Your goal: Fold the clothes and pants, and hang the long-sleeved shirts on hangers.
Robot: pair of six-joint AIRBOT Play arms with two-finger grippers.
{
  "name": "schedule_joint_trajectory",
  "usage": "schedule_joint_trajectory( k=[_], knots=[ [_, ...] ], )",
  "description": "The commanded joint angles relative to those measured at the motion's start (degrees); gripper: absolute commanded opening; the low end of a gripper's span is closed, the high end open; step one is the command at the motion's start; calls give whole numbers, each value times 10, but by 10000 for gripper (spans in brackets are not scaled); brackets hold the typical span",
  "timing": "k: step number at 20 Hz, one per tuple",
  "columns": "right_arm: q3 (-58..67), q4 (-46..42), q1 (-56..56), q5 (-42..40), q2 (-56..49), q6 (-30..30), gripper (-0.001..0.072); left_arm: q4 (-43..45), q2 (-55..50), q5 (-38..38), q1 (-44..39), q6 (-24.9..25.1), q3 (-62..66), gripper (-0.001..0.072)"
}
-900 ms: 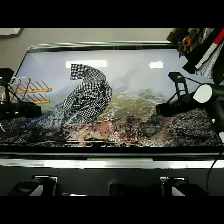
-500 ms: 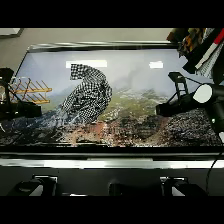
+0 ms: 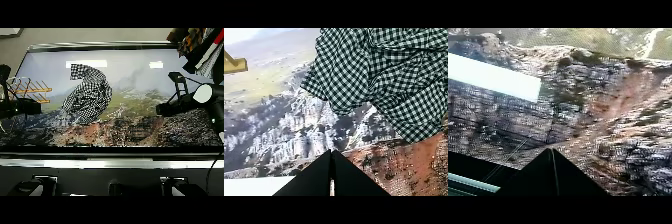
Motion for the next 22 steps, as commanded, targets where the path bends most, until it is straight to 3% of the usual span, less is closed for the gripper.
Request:
schedule_joint_trajectory(
  k=[1,7,8,9,10,11,13,14,19,22],
  knots=[
    [0,0,0,0,0,0,31,0,0,6,0,0,0,33],
    [0,0,0,0,0,0,31,0,0,6,0,0,0,34],
    [0,0,0,0,0,0,31,0,0,6,0,0,0,80],
    [0,0,0,0,0,0,31,0,0,4,0,-1,0,304],
    [0,0,0,0,0,0,31,0,0,0,0,-23,0,668],
    [0,0,1,0,0,0,31,5,-4,6,5,-63,-2,712],
    [0,0,0,0,0,0,31,-5,-33,14,40,-111,-2,712],
    [0,0,0,0,0,0,31,-43,-59,34,71,-107,-2,712],
    [0,1,0,0,0,0,31,-339,-269,135,198,67,14,712],
    [0,1,0,0,0,0,31,-421,-403,135,197,133,58,712]
  ],
)
